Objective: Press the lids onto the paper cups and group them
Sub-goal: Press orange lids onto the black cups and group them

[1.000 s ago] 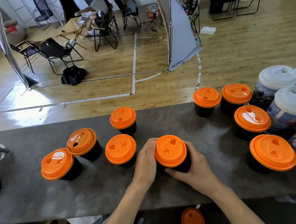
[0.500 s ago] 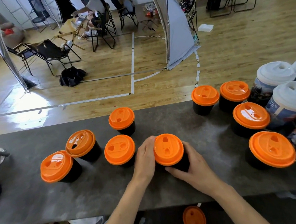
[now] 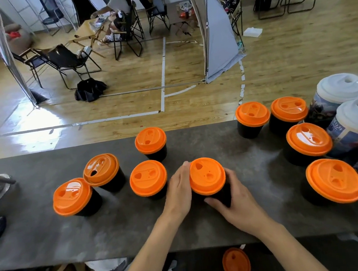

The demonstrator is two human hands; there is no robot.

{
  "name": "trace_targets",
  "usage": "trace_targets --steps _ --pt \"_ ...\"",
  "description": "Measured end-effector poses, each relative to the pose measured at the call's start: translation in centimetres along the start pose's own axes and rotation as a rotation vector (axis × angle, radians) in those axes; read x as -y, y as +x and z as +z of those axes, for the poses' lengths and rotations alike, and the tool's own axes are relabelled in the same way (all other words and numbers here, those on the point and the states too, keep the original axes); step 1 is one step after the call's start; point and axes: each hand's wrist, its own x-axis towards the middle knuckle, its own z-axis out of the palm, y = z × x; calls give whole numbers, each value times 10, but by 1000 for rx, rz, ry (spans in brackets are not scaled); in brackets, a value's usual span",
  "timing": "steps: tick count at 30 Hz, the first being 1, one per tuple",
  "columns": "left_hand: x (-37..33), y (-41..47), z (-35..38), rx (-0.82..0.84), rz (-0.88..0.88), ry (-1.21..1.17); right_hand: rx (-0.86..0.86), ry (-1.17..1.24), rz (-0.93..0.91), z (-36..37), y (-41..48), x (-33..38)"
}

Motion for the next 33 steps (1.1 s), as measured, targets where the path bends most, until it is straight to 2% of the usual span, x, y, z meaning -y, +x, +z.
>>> trace_targets --steps 8,15,22,29,33 --pt "8 -30 20 -131 49 15 -4 13 13 1 1 3" --pt "-2 -12 8 -43 31 -15 -8 13 22 0 1 1" --pt "6 -22 12 -120 73 -47 -3 34 -12 -1 2 4" --pt "4 -16 12 -84 43 -36 -32 53 10 -1 0 1" --pt "4 -23 15 -127 49 -49 -30 32 -7 0 0 4"
